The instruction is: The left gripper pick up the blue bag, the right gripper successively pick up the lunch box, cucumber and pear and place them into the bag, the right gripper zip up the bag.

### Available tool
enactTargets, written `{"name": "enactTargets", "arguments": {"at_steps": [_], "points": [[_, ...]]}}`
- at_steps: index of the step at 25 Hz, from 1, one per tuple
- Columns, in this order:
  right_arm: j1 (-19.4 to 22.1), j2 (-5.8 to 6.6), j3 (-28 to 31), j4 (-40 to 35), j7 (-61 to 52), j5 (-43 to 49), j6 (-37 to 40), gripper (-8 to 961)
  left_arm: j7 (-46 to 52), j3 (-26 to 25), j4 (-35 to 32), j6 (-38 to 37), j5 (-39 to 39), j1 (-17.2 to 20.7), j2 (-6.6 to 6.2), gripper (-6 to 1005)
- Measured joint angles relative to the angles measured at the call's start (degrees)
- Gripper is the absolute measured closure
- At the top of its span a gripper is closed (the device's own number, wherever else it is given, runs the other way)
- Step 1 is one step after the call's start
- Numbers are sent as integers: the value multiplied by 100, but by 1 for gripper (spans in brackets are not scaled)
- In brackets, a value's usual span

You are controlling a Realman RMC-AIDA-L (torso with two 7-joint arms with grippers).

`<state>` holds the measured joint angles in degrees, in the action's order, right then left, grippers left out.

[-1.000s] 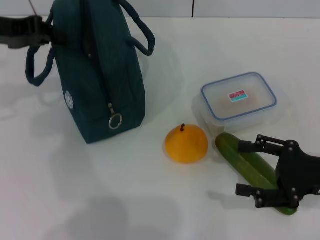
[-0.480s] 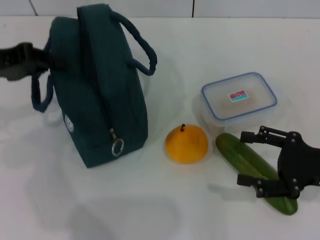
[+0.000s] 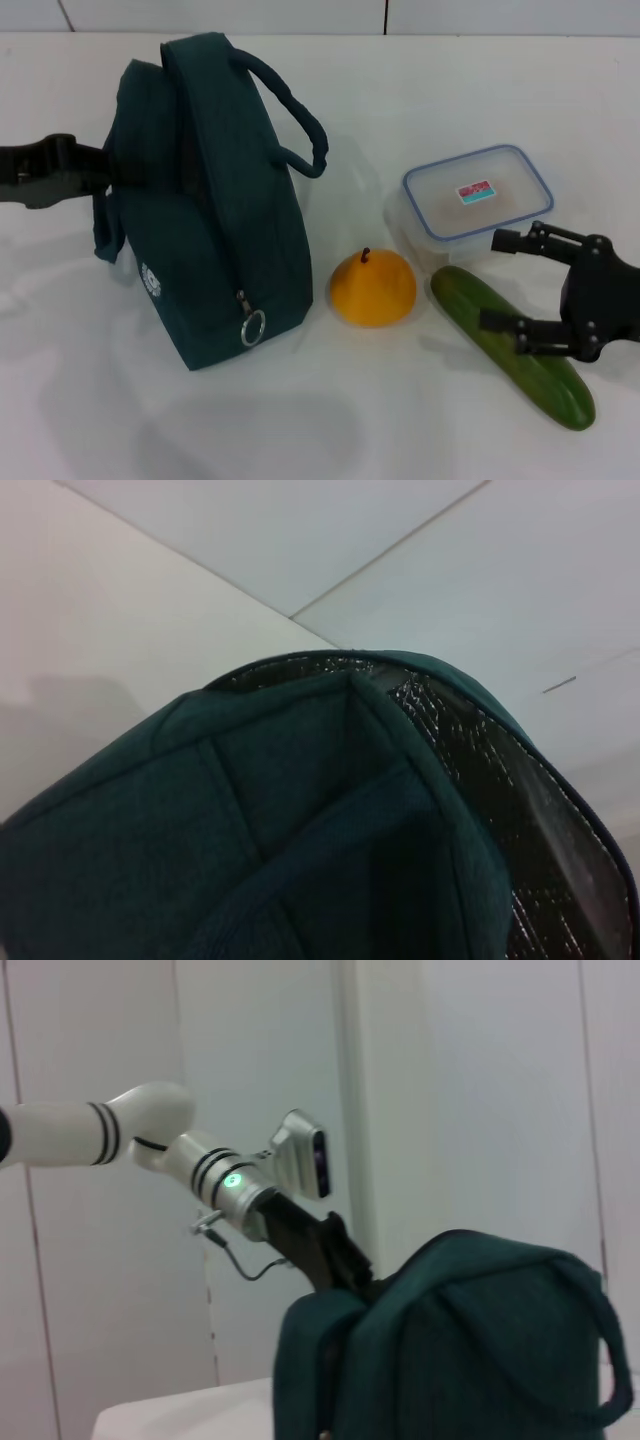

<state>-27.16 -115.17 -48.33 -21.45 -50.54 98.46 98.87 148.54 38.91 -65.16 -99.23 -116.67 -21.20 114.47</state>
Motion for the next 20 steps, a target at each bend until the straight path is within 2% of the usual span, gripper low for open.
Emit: {"name": "enactTargets", "arguments": {"at_steps": [5,9,13,16,20], "points": [[6,8,9,0,-17,-153,-84,127,28,15,-301,-82,-7,144,97,944],[-4,19,164,0,-303,-261,-314,128,-19,20,-347,-84,-8,121,155,945],[-15,28,640,1,-800,-350,-639,128,-74,54,-348,-85,-25,101,210,945],[-10,80,1144,0,-1413,-411,-912,128,-74,67,-349,-86,3,95,234,945],[-82,112,1619,14,-2472,-438,-1670,129,-72,78,-367,-95,121,92,270,945]]}}
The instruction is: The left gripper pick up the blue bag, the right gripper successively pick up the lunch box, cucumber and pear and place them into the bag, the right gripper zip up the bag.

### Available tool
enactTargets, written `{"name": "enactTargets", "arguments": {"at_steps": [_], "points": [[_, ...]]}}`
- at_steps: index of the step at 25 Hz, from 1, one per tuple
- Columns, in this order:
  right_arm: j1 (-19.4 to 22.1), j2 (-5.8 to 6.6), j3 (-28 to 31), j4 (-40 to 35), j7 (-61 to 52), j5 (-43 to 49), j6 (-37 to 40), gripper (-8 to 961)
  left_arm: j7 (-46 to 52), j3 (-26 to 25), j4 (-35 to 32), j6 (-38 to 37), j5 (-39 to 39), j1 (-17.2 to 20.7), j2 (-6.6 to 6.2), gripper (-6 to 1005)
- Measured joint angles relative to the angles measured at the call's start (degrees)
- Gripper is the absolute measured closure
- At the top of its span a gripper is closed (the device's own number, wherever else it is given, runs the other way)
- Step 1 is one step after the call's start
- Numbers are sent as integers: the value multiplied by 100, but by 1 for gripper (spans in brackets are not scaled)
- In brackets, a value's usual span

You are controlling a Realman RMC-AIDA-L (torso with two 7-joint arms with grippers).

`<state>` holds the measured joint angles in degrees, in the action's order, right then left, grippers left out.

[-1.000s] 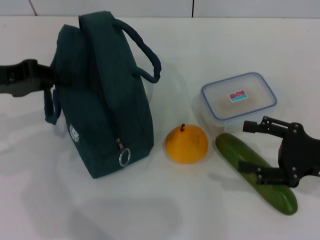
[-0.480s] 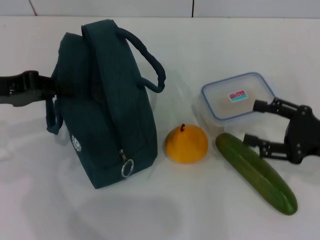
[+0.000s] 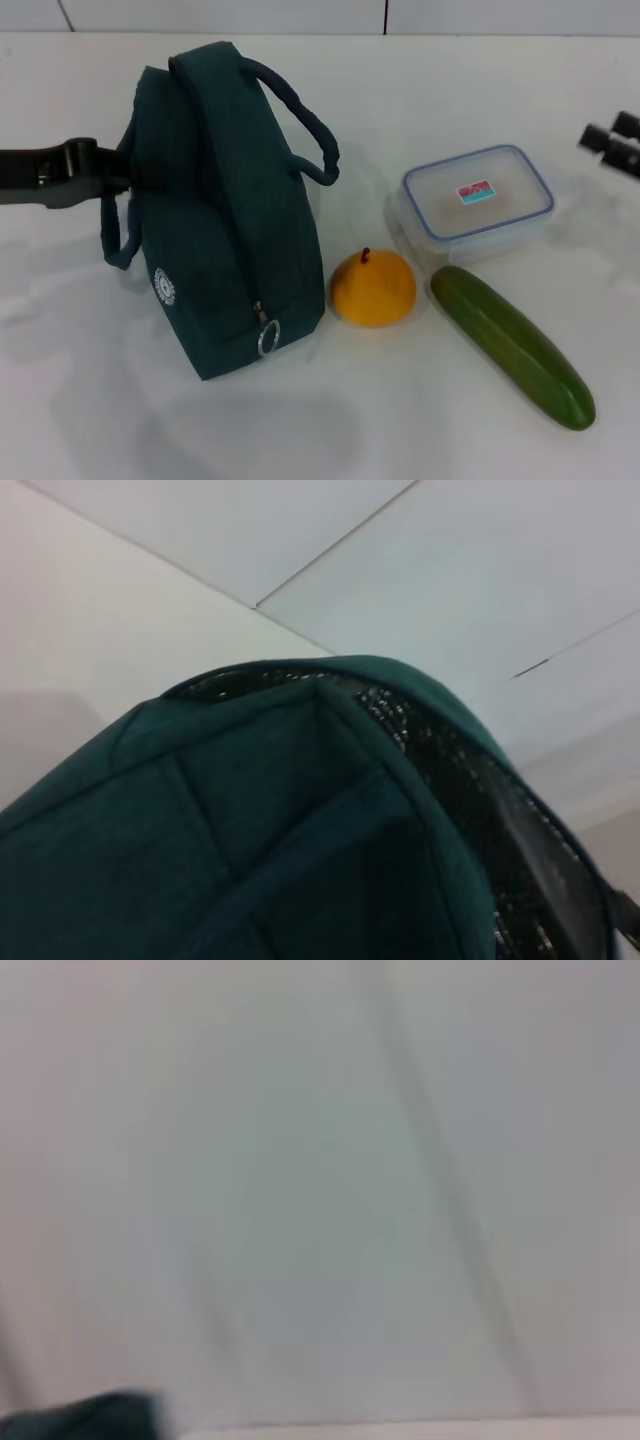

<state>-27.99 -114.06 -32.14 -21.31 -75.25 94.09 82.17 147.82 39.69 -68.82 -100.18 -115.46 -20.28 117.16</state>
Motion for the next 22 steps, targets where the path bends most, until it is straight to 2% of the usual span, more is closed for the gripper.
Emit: {"name": "enactTargets", "arguments": {"at_steps": [5,7,11,13,19,22], "points": [[-128,70,39,62,-1150,-6,-940,129,12,21,-107,-17,29,-6,34,945],[-181,106,13,110,-1398,44,-1018,129,6,27,-120,-19,29,-10,42,945],[-401,260,-213,481,-1846,162,-1195,130,-12,29,-71,7,3,-36,49,945],[-459,280,-262,655,-1917,170,-1254,130,-12,30,-71,6,-4,-69,67,945],[-485,105,-413,707,-1927,173,-1483,130,-6,30,-88,5,-14,-129,90,945],[-534,-24,-495,705,-1890,176,-1625,131,-11,29,-70,9,-19,-153,89,945]]}}
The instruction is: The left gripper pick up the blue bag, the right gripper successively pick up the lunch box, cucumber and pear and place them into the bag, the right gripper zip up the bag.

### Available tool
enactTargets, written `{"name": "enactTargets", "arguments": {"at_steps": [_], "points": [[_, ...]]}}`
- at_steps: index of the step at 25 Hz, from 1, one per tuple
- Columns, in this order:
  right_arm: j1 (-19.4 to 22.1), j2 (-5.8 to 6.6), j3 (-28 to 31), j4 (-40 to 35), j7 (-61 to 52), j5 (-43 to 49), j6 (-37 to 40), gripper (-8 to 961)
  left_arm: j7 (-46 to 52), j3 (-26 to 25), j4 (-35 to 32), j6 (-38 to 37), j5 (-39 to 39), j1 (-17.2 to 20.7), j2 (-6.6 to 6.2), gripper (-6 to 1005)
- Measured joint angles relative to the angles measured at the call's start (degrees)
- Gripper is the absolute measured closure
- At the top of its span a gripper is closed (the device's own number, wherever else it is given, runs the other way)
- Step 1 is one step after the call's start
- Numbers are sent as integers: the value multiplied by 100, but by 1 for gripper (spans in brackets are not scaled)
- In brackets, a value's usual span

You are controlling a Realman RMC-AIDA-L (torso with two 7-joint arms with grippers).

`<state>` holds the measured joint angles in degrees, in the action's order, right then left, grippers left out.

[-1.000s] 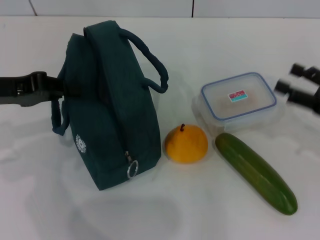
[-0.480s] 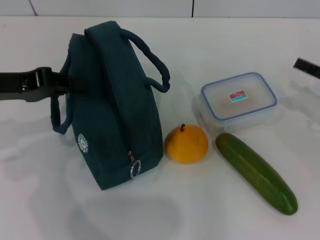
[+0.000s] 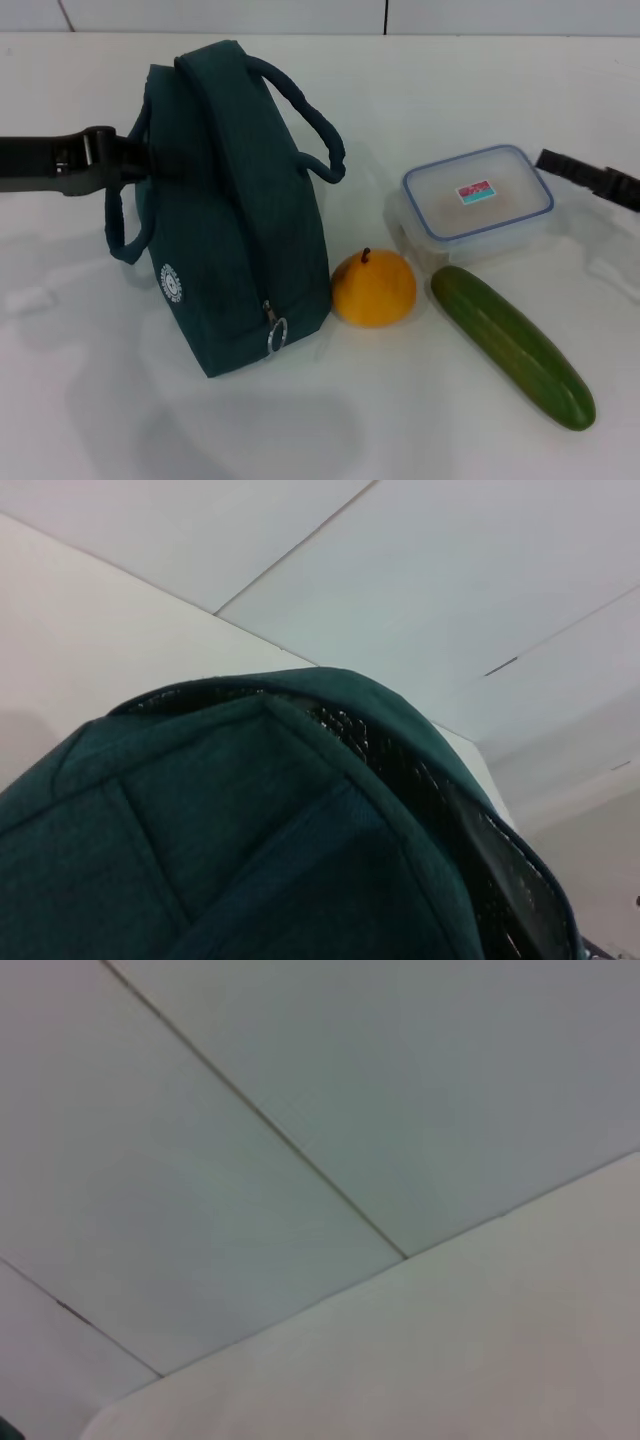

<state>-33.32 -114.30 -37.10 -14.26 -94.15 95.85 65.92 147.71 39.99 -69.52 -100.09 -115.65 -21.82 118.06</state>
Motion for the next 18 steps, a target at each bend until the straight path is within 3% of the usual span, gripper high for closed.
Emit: {"name": "enactTargets", "arguments": {"at_steps": [6,14,16,18], "points": [[-85,-91,-1,11,12,-42,-79,131,20,0,8,4,-17,-131,-5,945],[-168,-102,15,118,12,-64,-125,132,3,0,18,8,-86,-196,-4,946],[-199,-102,8,148,12,-49,-134,205,1,0,18,8,-87,-203,-3,946],[-254,-101,7,212,12,-33,-160,211,1,0,20,10,-95,-206,-2,946]]}}
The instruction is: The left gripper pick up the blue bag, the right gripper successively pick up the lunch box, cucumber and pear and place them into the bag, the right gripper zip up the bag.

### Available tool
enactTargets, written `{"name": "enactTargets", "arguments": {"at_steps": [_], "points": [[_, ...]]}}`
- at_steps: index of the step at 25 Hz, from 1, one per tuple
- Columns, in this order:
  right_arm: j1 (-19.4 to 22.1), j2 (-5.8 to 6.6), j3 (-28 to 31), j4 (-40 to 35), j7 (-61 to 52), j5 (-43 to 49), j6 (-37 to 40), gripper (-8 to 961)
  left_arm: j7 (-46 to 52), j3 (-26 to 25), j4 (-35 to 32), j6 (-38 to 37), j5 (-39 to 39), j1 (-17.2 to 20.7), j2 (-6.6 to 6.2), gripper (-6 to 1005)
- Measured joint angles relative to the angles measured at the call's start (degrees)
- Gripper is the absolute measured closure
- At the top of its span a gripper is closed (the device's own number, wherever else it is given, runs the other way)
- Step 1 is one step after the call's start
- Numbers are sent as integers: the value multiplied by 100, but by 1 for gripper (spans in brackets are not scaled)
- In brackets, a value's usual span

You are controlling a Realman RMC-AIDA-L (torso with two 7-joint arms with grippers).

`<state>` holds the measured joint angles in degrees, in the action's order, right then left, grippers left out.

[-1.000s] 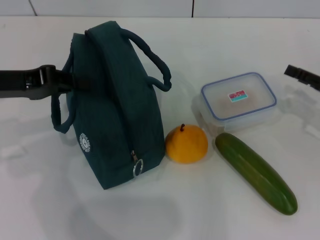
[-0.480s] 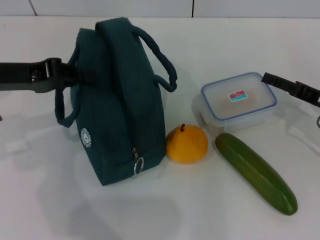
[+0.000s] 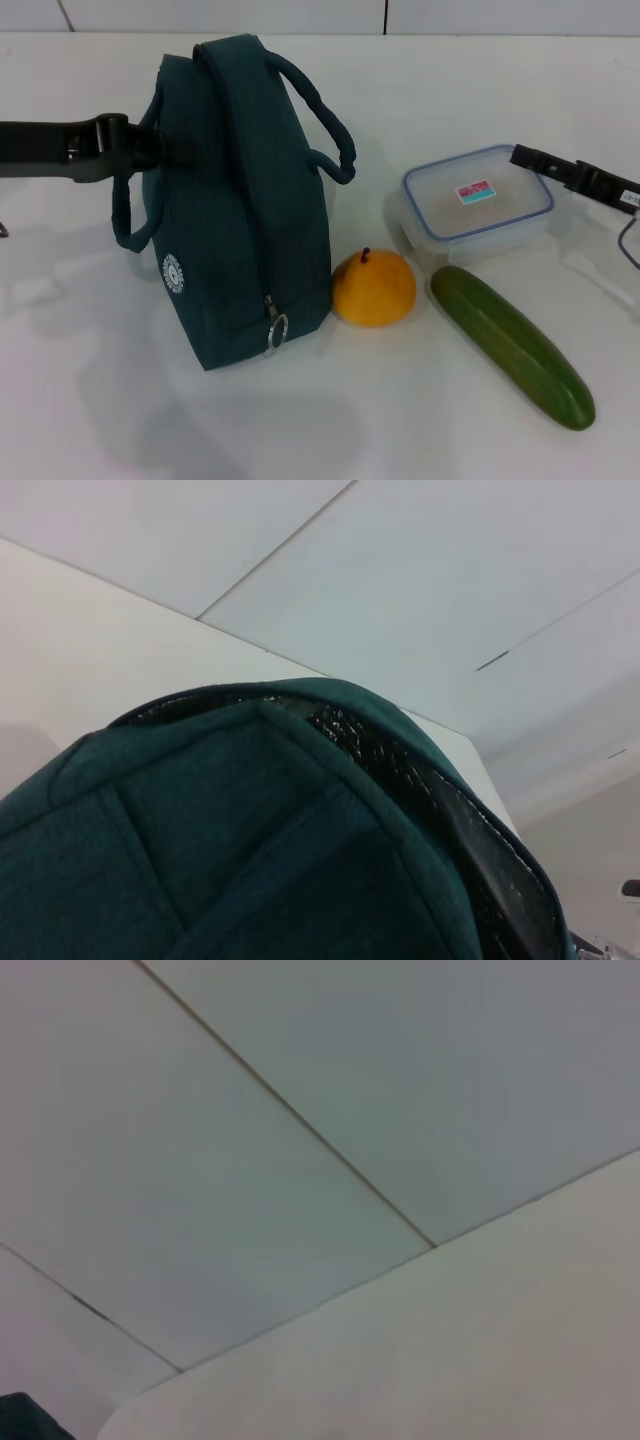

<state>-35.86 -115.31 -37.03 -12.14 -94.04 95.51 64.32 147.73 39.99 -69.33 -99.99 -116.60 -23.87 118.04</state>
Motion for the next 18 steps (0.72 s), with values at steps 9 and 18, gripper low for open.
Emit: {"name": "enactTargets", "arguments": {"at_steps": [9,18], "points": [[-119,-5,-87,177,-13,11,26,237,1,0,62,14,-79,-12,9,946],[62,-9,-21,233,-195,-86,583,263,2,-8,61,15,-83,-5,7,946]]}}
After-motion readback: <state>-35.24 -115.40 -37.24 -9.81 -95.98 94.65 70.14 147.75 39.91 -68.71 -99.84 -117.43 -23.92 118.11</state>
